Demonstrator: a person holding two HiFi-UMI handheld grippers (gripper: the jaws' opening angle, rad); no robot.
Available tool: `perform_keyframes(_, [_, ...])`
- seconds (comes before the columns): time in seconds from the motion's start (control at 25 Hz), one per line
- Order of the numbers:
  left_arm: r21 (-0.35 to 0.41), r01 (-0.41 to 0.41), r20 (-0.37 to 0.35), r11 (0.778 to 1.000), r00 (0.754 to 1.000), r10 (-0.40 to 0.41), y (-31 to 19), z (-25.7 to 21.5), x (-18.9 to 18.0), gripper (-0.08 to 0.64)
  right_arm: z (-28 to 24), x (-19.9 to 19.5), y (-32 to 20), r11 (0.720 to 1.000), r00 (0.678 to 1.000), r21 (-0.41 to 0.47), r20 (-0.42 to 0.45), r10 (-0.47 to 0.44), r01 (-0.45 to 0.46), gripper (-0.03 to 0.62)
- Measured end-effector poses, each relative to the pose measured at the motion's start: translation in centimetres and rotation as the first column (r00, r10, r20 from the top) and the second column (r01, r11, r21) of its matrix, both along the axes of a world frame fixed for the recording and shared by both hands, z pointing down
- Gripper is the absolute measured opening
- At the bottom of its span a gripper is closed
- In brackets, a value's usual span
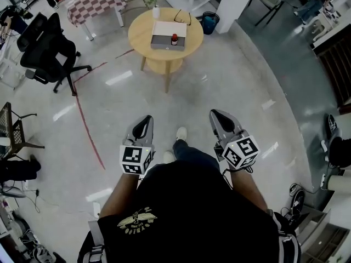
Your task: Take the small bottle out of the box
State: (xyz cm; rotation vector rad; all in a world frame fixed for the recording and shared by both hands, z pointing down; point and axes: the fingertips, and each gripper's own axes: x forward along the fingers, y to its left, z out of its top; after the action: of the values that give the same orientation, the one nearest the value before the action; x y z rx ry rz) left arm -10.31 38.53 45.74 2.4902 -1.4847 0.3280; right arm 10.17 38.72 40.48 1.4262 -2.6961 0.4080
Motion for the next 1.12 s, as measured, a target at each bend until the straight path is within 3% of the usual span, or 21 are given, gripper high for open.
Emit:
perform_keyframes(0.72, [-0.024,0.009,0.021,1.0,1.0,-0.008,-1.1,0.8,0.5,0.0,0.6,-0.5,-2.5,0.999,0.999,-0.011,0.014,-0.044,0.044,0.008])
perform_keyframes(1.12, [-0.044,0.048,0.03,0.998,0.998,-0.047,-5.0,1.5,-0.3,0.0,1.5,-0.8,-7.2,0.997,0.997,-0.028,0.028,-0.065,0.066,0.008])
